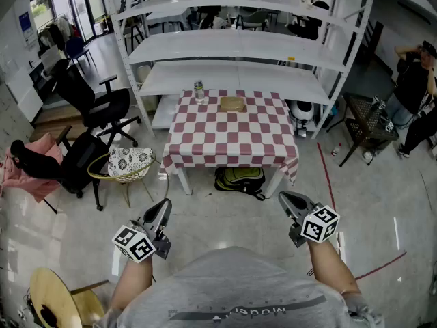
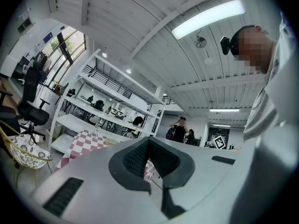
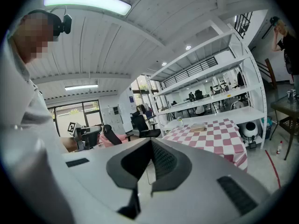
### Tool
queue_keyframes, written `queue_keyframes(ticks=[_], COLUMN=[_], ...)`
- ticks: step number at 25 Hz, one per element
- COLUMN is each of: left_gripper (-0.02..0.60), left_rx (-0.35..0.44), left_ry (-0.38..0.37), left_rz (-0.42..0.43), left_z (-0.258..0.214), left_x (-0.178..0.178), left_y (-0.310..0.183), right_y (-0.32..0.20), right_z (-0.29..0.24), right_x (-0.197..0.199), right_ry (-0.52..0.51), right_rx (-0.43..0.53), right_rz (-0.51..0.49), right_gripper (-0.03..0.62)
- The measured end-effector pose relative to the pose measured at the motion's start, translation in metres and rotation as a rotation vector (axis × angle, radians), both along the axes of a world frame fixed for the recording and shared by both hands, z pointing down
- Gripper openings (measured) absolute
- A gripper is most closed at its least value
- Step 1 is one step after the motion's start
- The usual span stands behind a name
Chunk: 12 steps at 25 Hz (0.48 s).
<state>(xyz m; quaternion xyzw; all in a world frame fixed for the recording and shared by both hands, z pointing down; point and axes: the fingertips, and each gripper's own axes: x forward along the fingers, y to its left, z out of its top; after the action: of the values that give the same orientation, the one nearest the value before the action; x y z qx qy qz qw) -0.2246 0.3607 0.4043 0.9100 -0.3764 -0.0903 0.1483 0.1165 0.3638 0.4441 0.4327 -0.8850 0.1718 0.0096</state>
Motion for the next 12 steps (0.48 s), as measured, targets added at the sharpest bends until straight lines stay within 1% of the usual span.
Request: queue_keyframes(ticks=[12], left_gripper=[0.000], left_rx=[-0.023], left_ry=[-0.011], left_rz=[-0.003], left_z=[0.0036], left_x=[0.0070], left_y=[-0.0028], right_y=[-0.0056], right_z=[0.0017], right_x=[0.0085], right_ry=[0.008], right_rx=[0.001], right_rz=[0.007], right_gripper=[0.023])
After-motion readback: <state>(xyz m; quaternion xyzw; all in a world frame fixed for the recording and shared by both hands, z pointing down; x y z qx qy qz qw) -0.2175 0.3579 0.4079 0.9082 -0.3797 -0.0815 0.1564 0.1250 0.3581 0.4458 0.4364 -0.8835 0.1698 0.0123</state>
